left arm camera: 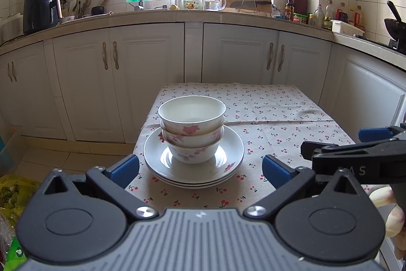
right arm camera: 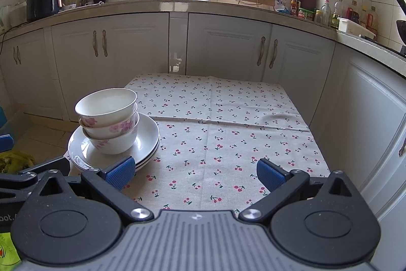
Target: Organize plates and bowls
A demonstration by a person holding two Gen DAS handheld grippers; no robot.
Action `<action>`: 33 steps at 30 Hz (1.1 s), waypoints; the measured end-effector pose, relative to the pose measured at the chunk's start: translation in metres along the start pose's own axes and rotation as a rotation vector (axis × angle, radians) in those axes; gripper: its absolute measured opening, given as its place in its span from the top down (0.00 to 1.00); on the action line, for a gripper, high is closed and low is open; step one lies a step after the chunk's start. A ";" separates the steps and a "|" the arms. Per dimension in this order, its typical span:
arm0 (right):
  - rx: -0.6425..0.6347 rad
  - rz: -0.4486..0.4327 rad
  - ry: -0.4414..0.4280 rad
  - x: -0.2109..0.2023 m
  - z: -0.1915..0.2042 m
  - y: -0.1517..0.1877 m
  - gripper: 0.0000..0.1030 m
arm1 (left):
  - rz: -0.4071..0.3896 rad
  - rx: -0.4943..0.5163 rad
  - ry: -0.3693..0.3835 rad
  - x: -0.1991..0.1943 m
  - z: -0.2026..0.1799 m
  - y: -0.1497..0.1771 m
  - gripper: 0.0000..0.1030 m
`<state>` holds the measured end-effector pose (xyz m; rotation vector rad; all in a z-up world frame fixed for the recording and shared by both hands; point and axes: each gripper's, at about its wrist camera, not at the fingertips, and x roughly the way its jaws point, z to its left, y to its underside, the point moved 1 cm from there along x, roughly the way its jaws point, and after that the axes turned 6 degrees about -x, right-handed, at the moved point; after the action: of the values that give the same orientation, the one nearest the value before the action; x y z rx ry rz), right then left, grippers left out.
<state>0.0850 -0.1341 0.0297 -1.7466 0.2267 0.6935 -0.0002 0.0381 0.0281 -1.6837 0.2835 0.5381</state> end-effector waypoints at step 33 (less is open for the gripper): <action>-0.001 -0.003 0.010 -0.001 0.000 -0.001 0.00 | -0.002 -0.002 0.001 -0.002 -0.001 0.000 0.01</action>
<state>0.0846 -0.1340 0.0310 -1.7515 0.2309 0.6827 -0.0012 0.0366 0.0292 -1.6865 0.2816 0.5361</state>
